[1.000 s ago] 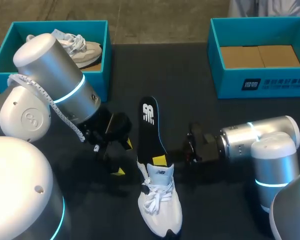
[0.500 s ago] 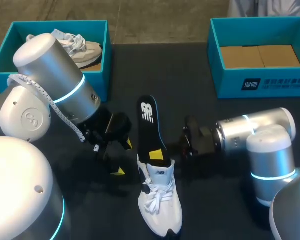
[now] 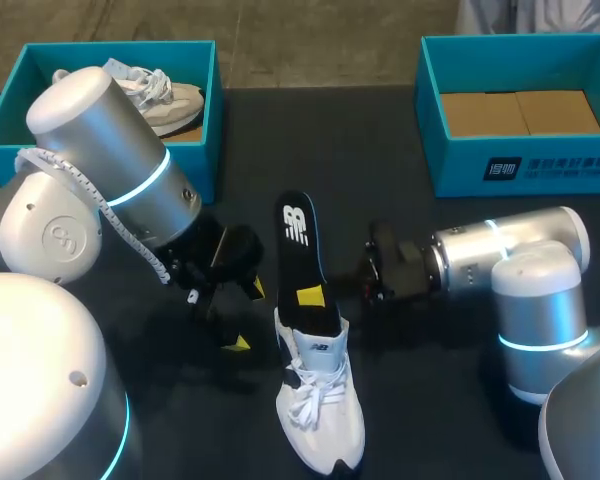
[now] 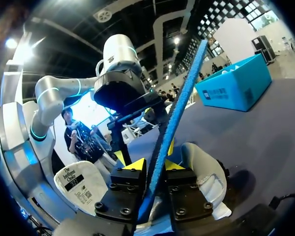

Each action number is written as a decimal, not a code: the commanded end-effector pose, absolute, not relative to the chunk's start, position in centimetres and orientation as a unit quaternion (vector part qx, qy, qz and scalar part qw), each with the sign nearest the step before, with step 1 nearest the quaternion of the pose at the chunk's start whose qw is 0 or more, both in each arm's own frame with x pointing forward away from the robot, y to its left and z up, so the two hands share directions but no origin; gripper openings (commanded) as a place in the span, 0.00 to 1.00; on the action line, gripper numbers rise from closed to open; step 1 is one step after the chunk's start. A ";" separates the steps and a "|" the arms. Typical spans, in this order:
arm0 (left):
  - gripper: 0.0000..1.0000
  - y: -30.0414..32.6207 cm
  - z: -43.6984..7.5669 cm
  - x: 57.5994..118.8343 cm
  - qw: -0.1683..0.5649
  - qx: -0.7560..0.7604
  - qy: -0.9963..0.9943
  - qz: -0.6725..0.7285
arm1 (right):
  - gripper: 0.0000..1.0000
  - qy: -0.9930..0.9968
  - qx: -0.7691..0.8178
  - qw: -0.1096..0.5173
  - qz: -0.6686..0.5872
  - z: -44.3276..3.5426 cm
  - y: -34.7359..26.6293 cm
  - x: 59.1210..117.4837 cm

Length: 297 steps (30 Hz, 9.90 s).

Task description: Take the shoe out of the shoebox, open the shoe tongue, remove and reinsert the insole, then place the shoe into the shoebox

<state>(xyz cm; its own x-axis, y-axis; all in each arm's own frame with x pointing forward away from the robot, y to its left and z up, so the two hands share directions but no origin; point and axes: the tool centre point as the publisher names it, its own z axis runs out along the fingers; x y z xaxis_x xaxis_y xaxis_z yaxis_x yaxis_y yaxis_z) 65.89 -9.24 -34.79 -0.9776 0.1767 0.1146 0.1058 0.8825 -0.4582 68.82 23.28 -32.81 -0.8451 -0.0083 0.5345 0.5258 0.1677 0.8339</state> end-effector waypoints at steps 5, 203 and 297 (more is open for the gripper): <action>1.00 -9.3 -34.8 65.8 0.076 -0.073 -0.967 0.230 | 0.00 -0.732 -0.179 0.216 -0.621 -32.8 23.5 69.2; 1.00 -9.3 -34.8 65.8 0.076 -0.073 -0.967 0.230 | 0.00 -0.711 -0.272 0.247 -0.600 -34.7 24.0 66.3; 1.00 -9.3 -34.8 65.8 0.076 -0.073 -0.967 0.230 | 0.72 -0.730 -0.280 0.157 -0.603 -33.2 22.9 68.1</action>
